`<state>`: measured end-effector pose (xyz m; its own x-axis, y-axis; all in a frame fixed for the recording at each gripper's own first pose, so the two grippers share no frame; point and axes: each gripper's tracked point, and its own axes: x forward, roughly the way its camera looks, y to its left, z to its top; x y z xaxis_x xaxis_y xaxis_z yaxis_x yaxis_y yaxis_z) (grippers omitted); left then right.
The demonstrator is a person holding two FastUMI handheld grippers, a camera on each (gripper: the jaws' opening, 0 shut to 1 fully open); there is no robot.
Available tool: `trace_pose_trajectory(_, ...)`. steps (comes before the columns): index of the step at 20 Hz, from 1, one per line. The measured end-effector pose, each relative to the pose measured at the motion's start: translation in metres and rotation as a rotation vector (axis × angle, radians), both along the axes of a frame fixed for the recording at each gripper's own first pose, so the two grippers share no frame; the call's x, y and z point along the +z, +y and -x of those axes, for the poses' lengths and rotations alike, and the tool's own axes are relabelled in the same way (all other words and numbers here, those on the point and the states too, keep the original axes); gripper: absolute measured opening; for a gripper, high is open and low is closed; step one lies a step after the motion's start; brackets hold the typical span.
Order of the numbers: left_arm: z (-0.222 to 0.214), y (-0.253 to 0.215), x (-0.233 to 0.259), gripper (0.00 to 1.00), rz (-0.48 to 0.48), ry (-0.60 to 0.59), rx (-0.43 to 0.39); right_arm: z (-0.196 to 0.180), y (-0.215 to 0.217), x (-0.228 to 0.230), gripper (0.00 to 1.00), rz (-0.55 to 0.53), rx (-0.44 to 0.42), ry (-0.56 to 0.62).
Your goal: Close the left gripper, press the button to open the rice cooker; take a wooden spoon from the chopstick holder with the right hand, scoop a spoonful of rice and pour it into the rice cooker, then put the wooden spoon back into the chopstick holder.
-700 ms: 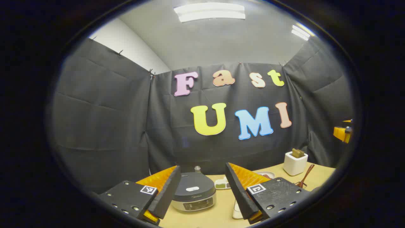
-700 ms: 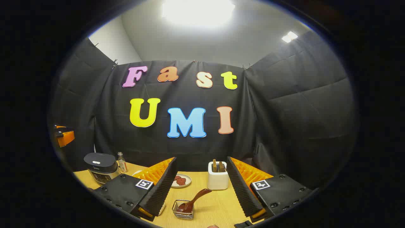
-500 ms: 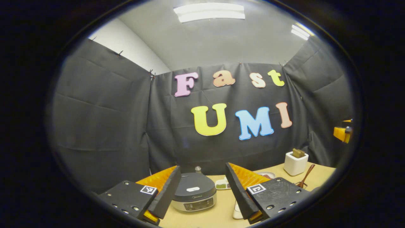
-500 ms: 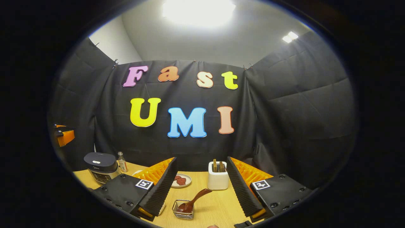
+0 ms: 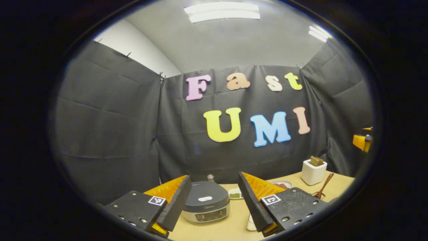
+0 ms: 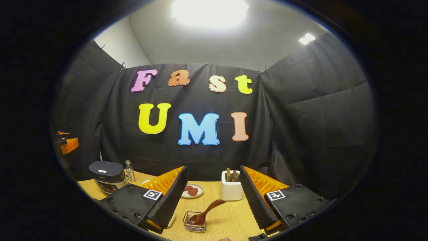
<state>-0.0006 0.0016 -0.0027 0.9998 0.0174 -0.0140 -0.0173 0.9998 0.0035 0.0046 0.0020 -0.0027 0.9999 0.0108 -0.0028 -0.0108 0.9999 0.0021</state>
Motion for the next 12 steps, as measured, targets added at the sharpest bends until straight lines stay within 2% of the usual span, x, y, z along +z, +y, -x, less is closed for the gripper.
trace_pose_trajectory(12, 0.002, -0.016, 0.007, 0.87, -0.003, -0.01, 0.012, 0.0, -0.017, -0.008, 0.98, 0.014, 0.028, 0.01)
